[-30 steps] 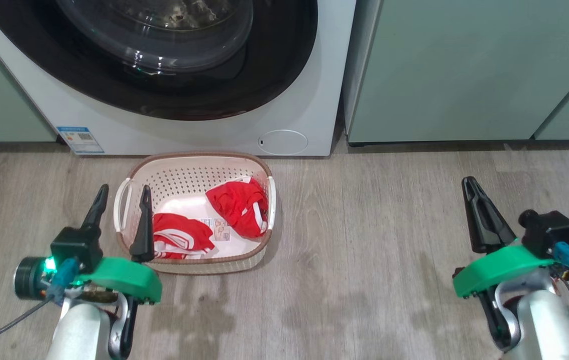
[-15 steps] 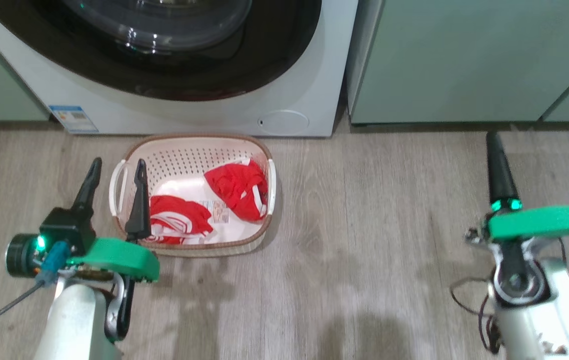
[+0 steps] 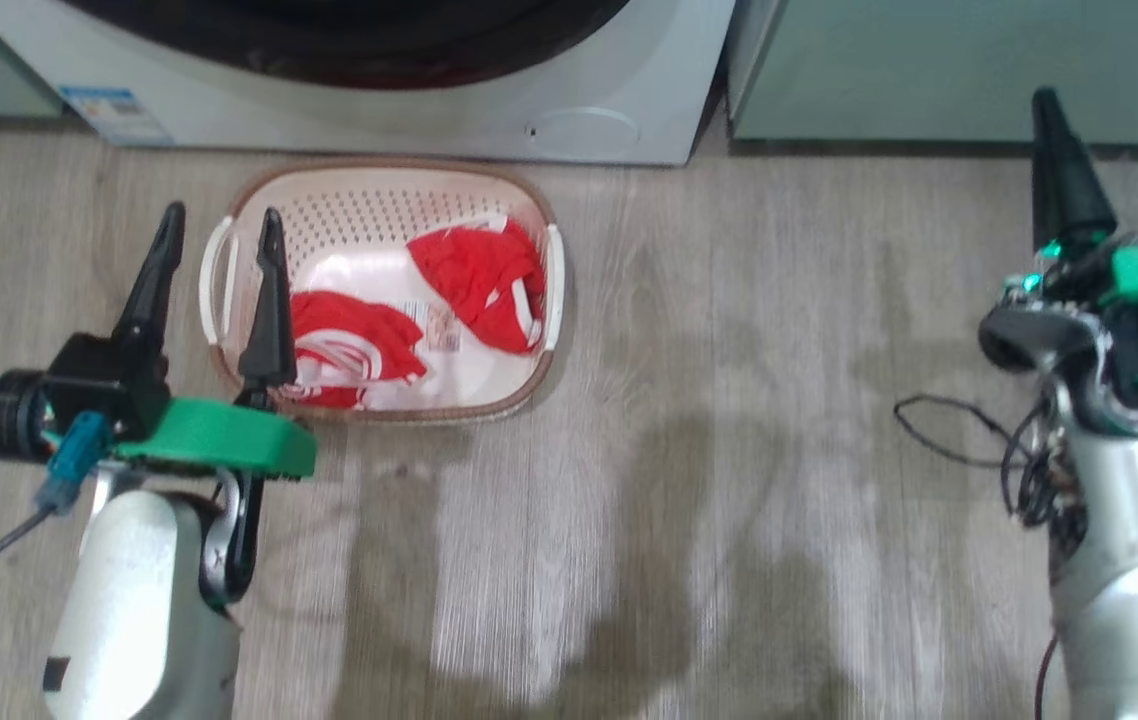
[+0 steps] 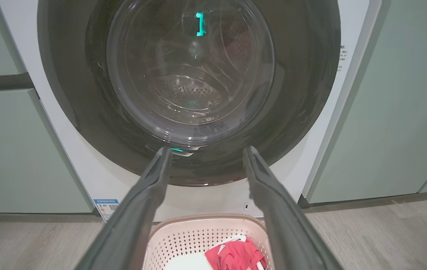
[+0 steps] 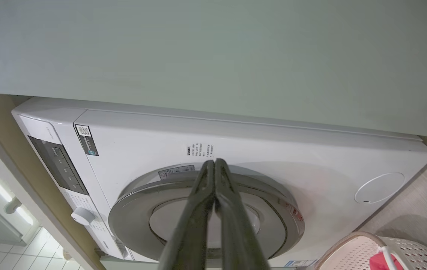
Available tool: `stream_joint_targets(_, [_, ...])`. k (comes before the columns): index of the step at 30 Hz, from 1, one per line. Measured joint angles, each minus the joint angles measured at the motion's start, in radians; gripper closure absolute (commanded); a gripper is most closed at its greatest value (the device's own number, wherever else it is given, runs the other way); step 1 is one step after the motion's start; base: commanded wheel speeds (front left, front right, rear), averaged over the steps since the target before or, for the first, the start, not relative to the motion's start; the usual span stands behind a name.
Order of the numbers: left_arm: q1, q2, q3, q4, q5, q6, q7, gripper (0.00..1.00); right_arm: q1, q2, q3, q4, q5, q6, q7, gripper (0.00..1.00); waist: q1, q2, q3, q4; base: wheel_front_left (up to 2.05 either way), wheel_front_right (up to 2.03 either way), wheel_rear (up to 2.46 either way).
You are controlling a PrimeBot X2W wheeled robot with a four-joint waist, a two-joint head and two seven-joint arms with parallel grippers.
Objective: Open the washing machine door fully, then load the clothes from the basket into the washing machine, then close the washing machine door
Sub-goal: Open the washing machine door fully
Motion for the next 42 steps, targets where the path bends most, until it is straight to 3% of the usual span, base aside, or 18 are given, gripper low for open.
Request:
stream_joint_targets(11, [-0.085,-0.025,-0.009,-0.025,0.0,-0.023,0.0,0.0,-0.302,-0.069,0.035,0.193,0.045,0.0,0.148,1.0,-0.0002,0.0,0.125,0.049,0.0,0.0,0.0])
stream_joint_targets(20, [-0.135,-0.035,-0.013,-0.028,0.0,-0.038,0.0,0.0,-0.537,-0.11,0.117,0.324,0.006,0.0,0.236,1.0,0.0,0.0,0.201,0.087,0.0,0.0,0.0])
stream_joint_targets(42, [-0.189,-0.061,-0.029,-0.038,0.0,-0.044,0.0,0.0,-0.877,-0.072,0.222,0.502,-0.103,0.0,0.278,1.0,-0.0001,0.0,0.297,0.15,0.0,0.0,0.0])
